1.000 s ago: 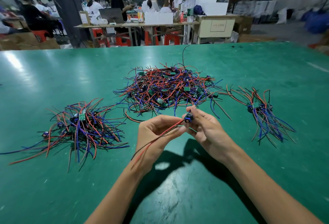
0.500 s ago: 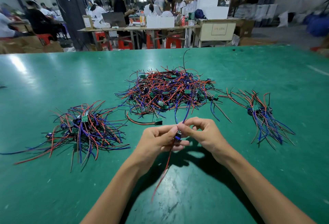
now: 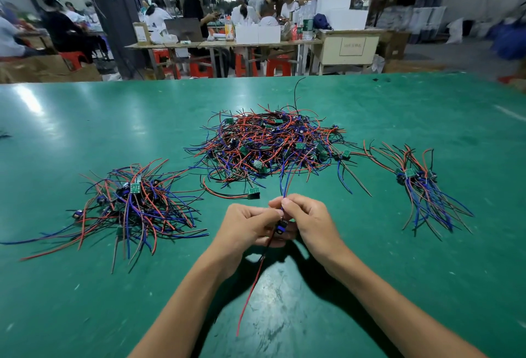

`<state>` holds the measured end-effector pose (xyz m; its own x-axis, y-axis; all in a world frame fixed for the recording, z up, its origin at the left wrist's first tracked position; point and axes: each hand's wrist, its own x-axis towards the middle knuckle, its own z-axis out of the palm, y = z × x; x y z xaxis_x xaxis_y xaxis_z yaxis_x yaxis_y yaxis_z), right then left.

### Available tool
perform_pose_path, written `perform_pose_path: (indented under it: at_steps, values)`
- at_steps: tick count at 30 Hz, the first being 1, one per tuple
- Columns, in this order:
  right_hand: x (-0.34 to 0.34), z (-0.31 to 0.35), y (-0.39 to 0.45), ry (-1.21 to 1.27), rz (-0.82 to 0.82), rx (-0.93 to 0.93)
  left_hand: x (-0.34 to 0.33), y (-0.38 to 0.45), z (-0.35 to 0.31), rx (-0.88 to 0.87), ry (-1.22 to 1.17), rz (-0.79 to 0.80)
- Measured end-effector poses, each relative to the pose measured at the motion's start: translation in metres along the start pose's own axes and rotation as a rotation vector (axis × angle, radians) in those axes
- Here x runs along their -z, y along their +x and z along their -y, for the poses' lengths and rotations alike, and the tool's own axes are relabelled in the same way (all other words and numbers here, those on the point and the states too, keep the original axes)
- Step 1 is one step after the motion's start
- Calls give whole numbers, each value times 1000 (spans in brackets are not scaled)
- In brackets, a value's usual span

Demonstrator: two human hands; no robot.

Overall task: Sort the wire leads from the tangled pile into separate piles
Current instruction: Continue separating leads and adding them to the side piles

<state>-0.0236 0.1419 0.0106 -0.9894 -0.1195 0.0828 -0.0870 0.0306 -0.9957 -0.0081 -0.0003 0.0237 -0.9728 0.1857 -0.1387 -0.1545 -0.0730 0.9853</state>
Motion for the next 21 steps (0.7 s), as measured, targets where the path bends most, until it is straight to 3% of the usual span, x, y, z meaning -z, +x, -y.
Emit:
perform_pose_path:
  at_steps: [6, 15, 21]
  values:
    - [-9, -2, -1, 59, -174, -76, -3, 2, -3, -20, 95, 10]
    - [17, 10, 12, 231, -406, -201, 0, -6, -6, 44, 209, 251]
    - [46, 16, 13, 539, -317, -504, 3, -9, -10, 30, 220, 297]
